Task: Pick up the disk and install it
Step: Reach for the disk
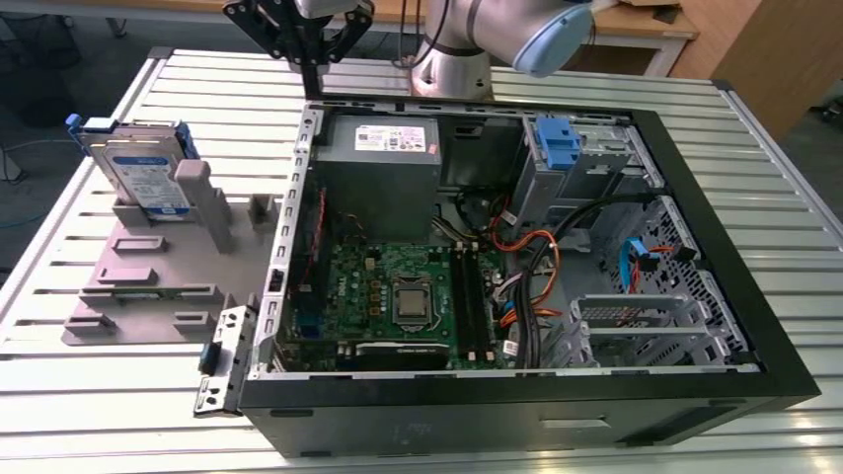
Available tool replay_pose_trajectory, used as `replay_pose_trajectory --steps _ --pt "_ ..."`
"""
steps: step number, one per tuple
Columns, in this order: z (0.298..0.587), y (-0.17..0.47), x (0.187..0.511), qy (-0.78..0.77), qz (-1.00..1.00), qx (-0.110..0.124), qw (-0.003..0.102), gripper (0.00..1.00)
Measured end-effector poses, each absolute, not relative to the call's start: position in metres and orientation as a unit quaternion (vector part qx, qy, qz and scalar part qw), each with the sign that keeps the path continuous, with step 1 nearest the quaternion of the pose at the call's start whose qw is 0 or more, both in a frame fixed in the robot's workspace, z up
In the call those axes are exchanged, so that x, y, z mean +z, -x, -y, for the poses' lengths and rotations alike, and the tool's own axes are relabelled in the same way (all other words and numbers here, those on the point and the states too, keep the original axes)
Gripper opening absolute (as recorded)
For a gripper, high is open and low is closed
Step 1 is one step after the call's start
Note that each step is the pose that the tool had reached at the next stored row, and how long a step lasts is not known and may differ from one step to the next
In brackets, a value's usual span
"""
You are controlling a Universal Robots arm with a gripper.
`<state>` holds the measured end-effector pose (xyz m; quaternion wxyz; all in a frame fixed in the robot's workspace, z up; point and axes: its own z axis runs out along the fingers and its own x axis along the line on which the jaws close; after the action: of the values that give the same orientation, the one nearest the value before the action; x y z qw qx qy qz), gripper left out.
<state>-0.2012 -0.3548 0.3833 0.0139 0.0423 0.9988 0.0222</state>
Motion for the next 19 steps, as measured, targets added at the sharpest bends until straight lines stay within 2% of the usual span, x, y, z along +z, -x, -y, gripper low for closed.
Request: replay_pose_trajectory --steps 19 --pt "0.355 0.226 0.383 -0.042 -0.999 0.022 0.014 0.11"
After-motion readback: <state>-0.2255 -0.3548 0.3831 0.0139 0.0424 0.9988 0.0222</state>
